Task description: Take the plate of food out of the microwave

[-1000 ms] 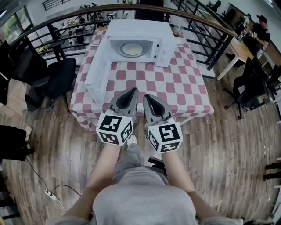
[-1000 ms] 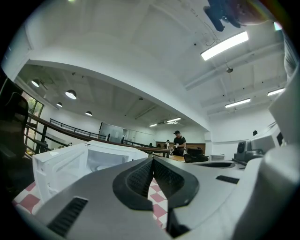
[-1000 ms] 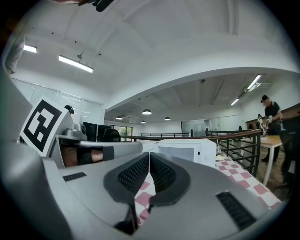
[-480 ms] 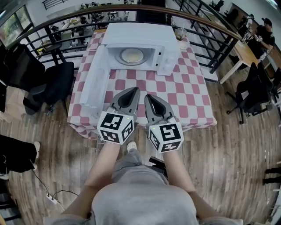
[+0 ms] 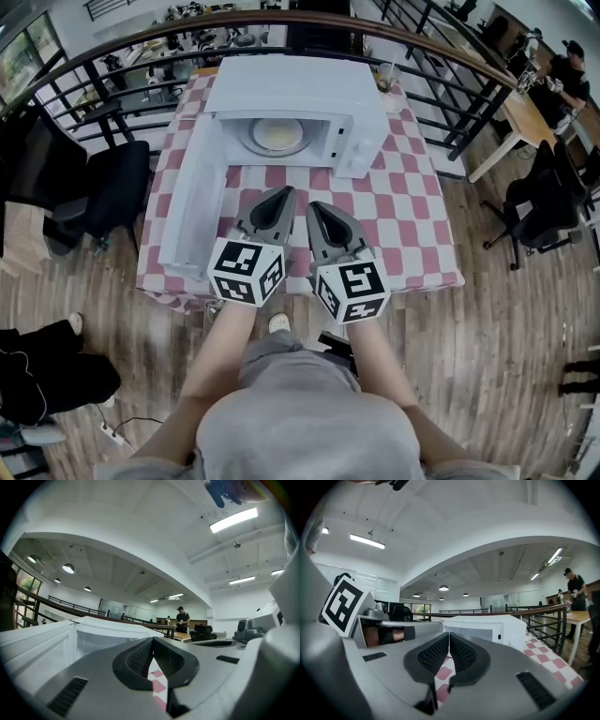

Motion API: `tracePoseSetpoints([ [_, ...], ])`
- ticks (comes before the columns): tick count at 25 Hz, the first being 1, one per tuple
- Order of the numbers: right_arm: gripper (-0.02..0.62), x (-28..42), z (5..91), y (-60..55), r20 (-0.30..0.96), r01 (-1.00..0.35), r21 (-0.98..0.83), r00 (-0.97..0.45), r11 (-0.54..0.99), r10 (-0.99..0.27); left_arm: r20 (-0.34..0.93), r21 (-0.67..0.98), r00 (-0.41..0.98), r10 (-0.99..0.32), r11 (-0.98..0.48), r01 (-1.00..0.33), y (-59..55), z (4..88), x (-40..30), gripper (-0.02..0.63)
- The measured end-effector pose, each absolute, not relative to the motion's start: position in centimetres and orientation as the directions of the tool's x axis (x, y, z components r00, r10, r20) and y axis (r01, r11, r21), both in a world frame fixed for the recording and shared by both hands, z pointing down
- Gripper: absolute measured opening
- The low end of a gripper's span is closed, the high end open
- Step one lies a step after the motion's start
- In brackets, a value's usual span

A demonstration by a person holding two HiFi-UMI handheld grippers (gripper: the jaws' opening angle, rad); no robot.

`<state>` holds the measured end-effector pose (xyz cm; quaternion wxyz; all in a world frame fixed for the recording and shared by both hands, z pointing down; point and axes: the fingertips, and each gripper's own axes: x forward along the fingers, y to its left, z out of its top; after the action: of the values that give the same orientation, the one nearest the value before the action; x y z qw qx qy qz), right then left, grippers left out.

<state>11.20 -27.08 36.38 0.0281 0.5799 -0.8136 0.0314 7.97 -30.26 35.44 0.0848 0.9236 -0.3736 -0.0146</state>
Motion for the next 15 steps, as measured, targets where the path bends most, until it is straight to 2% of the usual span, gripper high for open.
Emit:
tracePoseSetpoints([
  [15,0.026,11.7,37.7,-33.7,0.109,-0.939,-0.032,-0.343,0.341,-0.933,0.056,0.19,0.721,-0.691,-0.702,-0.687,-36.7,37.1,8.4,0.005],
])
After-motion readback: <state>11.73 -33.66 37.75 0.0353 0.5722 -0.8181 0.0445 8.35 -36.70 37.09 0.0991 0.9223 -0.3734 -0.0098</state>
